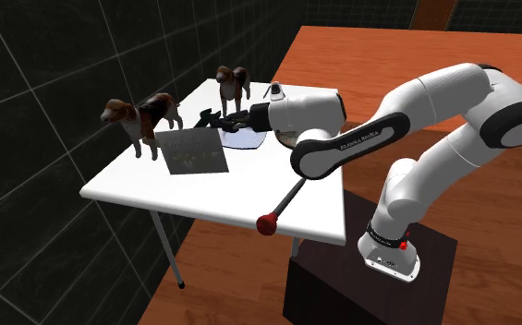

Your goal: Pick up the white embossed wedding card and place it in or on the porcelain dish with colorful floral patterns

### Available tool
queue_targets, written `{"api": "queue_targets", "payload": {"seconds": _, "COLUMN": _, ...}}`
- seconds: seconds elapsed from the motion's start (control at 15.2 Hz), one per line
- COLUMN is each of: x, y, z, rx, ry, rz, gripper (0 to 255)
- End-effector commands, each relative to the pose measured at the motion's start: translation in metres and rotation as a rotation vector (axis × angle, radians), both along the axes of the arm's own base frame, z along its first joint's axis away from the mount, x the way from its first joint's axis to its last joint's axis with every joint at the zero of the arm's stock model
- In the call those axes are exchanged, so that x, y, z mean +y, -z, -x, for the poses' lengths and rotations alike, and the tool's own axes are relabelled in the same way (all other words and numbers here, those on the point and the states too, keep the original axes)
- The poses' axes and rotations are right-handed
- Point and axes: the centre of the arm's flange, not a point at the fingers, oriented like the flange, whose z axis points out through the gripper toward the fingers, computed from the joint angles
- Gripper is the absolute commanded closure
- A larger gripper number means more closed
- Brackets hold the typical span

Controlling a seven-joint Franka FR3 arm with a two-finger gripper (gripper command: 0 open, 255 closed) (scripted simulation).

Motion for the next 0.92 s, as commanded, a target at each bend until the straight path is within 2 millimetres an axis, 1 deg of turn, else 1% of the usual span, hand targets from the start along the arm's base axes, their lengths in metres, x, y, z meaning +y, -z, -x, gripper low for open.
{"api": "queue_targets", "payload": {"seconds": 0.0, "x": -0.001, "y": -0.011, "z": 0.000, "rx": 0.000, "ry": 0.000, "rz": 0.000, "gripper": 255}}
{"api": "queue_targets", "payload": {"seconds": 0.79, "x": -0.001, "y": -0.074, "z": 0.000, "rx": 0.000, "ry": 0.000, "rz": 0.000, "gripper": 255}}
{"api": "queue_targets", "payload": {"seconds": 0.86, "x": -0.012, "y": -0.077, "z": 0.006, "rx": 0.000, "ry": 0.000, "rz": 0.000, "gripper": 255}}
